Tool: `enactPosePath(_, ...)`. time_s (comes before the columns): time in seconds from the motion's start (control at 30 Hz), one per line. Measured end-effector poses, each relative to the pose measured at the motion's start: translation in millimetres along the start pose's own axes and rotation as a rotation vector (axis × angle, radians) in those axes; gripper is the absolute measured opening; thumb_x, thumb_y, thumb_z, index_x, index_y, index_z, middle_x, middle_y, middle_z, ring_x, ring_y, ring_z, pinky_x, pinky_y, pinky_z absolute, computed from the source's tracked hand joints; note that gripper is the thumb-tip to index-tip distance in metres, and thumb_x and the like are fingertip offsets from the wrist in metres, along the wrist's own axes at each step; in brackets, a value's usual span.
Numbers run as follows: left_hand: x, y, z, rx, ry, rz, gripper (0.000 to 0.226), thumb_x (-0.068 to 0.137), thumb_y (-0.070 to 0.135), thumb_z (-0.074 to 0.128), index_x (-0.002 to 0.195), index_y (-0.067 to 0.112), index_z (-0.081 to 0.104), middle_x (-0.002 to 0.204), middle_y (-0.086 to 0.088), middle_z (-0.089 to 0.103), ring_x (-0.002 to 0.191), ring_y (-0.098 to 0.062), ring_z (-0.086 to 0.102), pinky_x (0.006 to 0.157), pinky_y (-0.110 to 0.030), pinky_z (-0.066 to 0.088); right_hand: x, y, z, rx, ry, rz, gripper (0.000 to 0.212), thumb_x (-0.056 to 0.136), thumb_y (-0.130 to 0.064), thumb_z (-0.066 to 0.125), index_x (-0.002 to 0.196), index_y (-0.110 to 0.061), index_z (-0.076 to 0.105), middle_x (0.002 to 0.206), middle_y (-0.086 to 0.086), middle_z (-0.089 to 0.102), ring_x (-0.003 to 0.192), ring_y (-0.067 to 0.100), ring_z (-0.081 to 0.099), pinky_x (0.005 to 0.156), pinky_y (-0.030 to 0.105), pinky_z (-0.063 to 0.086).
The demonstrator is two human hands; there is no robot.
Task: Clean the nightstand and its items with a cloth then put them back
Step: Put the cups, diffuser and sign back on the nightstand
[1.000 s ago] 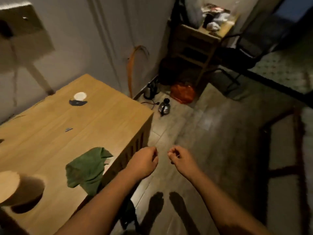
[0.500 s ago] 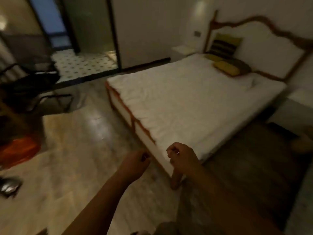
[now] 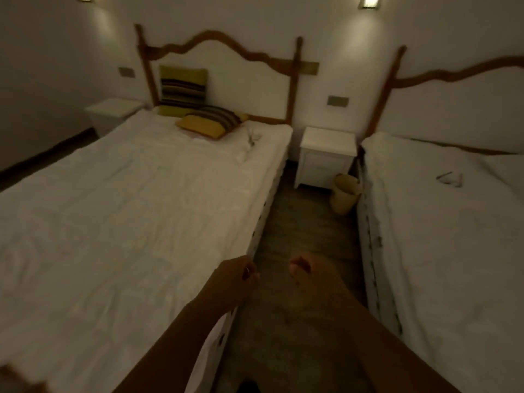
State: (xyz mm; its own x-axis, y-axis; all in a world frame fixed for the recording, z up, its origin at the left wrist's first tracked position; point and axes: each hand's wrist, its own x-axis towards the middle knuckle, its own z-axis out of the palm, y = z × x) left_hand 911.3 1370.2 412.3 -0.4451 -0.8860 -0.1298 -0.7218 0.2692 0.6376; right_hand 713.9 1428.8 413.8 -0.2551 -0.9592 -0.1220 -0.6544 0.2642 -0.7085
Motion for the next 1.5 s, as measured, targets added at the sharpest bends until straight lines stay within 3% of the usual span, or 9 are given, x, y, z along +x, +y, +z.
enactPosePath(0.3,250,67,6,0.072,-0.195,0.099,0.009,0.093,0.028,0.056,0.09,0.02,0.06,0.079,0.006,0.058,0.072,-0.007,0.057,0.064,-0.015,0.043,199,64,-101,0.011,-0.005,0.139,0.016,0.092,-0.028,0.057,0.1,-0.017,0.065,0.092,-0.001,0.066,0.083,0.012,0.062,0.07,0.018,0.046)
enactPosePath(0.4,356,81,19,0.1,-0.174,0.1,0.006,0.093,0.027,0.056,0.088,0.023,0.058,0.076,0.009,0.057,0.068,-0.003,0.055,0.06,-0.012,0.04,302,104,-140,0.027,-0.021,0.097,0.014,0.093,-0.025,0.057,0.105,-0.02,0.064,0.093,-0.009,0.062,0.082,0.006,0.059,0.066,0.008,0.042)
enactPosePath(0.53,471,99,18,0.118,-0.084,0.053,0.007,0.092,0.024,0.057,0.09,0.018,0.06,0.08,0.001,0.063,0.072,-0.011,0.061,0.064,-0.017,0.048,427,133,-184,0.105,-0.007,0.117,0.01,0.094,-0.027,0.055,0.103,-0.028,0.059,0.092,-0.007,0.062,0.082,0.01,0.06,0.067,0.021,0.046)
enactPosePath(0.8,644,120,-7,0.077,0.011,-0.074,0.006,0.091,0.025,0.06,0.085,0.025,0.058,0.073,0.007,0.062,0.061,-0.002,0.058,0.054,-0.011,0.041,634,115,-244,0.106,-0.188,0.024,0.014,0.092,-0.028,0.058,0.103,-0.022,0.061,0.095,0.001,0.065,0.087,0.019,0.064,0.08,0.035,0.055)
enactPosePath(0.93,728,97,-18,0.082,0.054,-0.138,0.005,0.091,0.027,0.059,0.087,0.024,0.059,0.071,0.008,0.061,0.06,0.0,0.056,0.051,-0.008,0.037,737,104,-241,0.046,-0.26,-0.047,0.017,0.092,-0.034,0.056,0.106,-0.026,0.06,0.094,-0.005,0.066,0.086,0.012,0.064,0.071,0.023,0.049)
enactPosePath(1.07,815,58,-34,0.065,0.077,-0.176,0.004,0.091,0.028,0.06,0.092,0.024,0.058,0.072,0.008,0.061,0.062,0.0,0.056,0.052,-0.008,0.034,841,86,-220,0.025,-0.299,-0.087,0.02,0.092,-0.03,0.058,0.11,-0.021,0.061,0.093,-0.005,0.065,0.086,0.011,0.064,0.075,0.022,0.049)
enactPosePath(1.27,922,12,-59,0.0,0.089,-0.275,0.008,0.091,0.031,0.059,0.094,0.023,0.059,0.075,0.011,0.059,0.062,0.001,0.054,0.052,-0.009,0.032,977,59,-187,-0.074,-0.398,-0.12,0.015,0.092,-0.03,0.058,0.106,-0.026,0.06,0.091,-0.014,0.059,0.081,-0.002,0.054,0.062,0.012,0.035)
enactPosePath(1.4,973,-15,-76,-0.043,0.122,-0.367,0.008,0.092,0.028,0.058,0.093,0.02,0.06,0.081,0.004,0.062,0.067,-0.004,0.055,0.058,-0.014,0.04,1053,47,-153,-0.138,-0.502,-0.186,0.018,0.092,-0.03,0.058,0.11,-0.026,0.059,0.096,-0.01,0.063,0.081,0.002,0.057,0.062,0.01,0.037)
enactPosePath(1.5,1000,-46,-77,-0.061,0.145,-0.482,0.008,0.091,0.025,0.056,0.087,0.02,0.058,0.084,0.003,0.062,0.074,-0.009,0.057,0.068,-0.021,0.047,1110,42,-114,-0.135,-0.612,-0.184,0.014,0.09,-0.035,0.06,0.103,-0.032,0.055,0.09,-0.012,0.063,0.079,0.003,0.059,0.065,0.018,0.047)
